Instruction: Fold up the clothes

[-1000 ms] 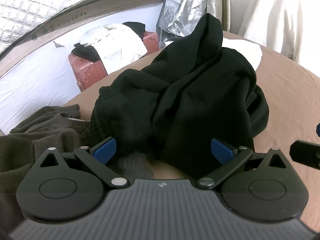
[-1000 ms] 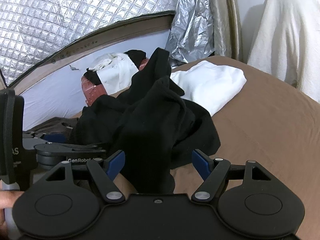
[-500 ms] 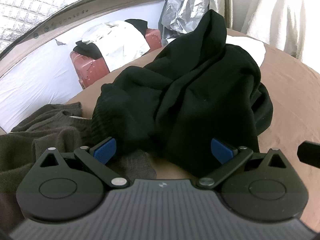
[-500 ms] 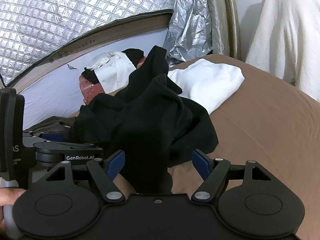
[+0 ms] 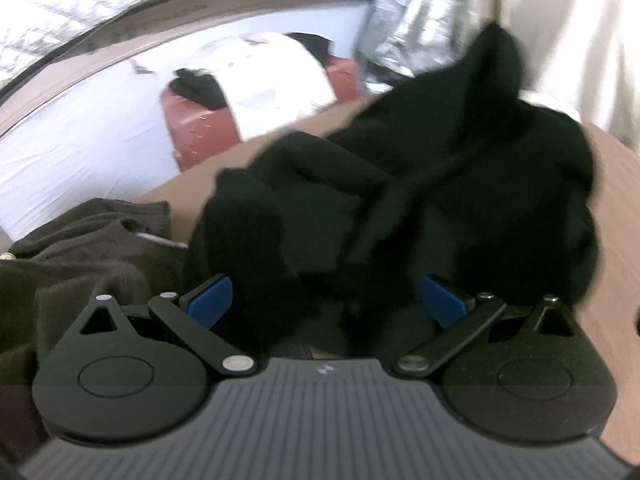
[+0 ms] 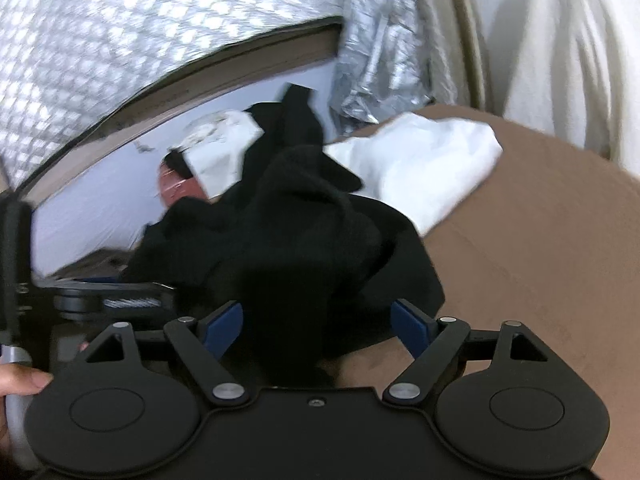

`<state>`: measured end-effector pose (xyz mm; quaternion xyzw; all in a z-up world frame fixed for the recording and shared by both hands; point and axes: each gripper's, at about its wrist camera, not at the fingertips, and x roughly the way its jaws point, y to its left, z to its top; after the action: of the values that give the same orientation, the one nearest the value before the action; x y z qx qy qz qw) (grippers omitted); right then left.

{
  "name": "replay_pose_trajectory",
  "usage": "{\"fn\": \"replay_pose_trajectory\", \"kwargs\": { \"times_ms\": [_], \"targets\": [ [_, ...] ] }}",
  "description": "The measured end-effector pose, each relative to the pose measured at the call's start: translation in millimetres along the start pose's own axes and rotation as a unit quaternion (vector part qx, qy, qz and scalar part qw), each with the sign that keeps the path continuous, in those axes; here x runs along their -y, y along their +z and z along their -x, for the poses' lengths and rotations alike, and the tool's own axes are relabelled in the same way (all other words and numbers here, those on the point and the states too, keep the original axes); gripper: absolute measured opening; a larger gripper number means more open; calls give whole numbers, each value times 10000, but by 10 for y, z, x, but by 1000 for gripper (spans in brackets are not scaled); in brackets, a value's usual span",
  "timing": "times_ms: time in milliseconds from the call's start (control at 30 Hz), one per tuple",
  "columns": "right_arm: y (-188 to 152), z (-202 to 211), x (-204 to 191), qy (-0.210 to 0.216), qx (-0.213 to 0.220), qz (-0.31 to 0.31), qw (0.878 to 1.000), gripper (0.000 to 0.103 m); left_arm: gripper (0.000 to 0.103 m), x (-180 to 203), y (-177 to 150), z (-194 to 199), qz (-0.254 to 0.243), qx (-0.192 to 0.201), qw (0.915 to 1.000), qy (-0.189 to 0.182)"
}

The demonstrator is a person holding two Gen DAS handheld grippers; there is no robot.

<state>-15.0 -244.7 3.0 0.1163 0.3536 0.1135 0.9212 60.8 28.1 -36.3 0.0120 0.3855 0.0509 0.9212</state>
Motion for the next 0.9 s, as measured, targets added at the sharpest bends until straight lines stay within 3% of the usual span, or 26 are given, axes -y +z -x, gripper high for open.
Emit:
{"fn": "replay_pose_trajectory", "kwargs": {
  "times_ms": [167, 267, 333, 433, 467, 533, 600, 633, 733, 767, 833, 867, 900],
  "targets": [
    [177, -493, 340, 207, -77, -411, 9989, 85, 103, -183, 445, -447, 955, -14, 9953, -177],
    [334, -775, 494, 352, -63, -682, 9970, 85, 103, -281, 664, -704, 1340, -122, 9909, -21],
    [437, -874, 559, 374, -24, -737, 9966, 85, 101, -367, 705, -731, 1418, 365, 9891, 141],
    [524, -908, 667, 580, 3, -653, 9962, 85, 103, -485, 462, -591, 1241, 1797, 9748, 455],
    [529, -895, 719, 673, 30, -689, 9953, 85, 103, -518, 391, -584, 1167, 2058, 9706, 453],
    [521, -914, 839, 869, 12, -851, 9926, 85, 103, -596, 385, -795, 1148, 1372, 9834, -288],
    [440, -1107, 1016, 1108, -281, -1363, 9841, 85, 103, -665, 373, -1001, 1142, 716, 9859, -996],
    [400, -1204, 1105, 1225, -428, -1617, 9783, 86, 103, -648, 342, -1082, 1183, 566, 9846, -1159],
    [279, -1494, 1372, 1570, -864, -2367, 9549, 85, 103, -411, 312, -1240, 612, 259, 9931, -969],
    [239, -1591, 1461, 1682, -1007, -2613, 9451, 75, 103, -355, 302, -1287, 506, 123, 9932, -1043],
    [94, -1803, 1504, 2173, -1250, -3262, 9114, 68, 103, -412, 254, -1370, 966, -283, 9752, -1972],
    [50, -1867, 1441, 2261, -1262, -3377, 9049, 66, 103, -418, 238, -1373, 1046, -340, 9710, -2122],
    [56, -1898, 1356, 2240, -1258, -3268, 9095, 64, 103, -424, 222, -1376, 1125, -396, 9666, -2270]
  ]
}}
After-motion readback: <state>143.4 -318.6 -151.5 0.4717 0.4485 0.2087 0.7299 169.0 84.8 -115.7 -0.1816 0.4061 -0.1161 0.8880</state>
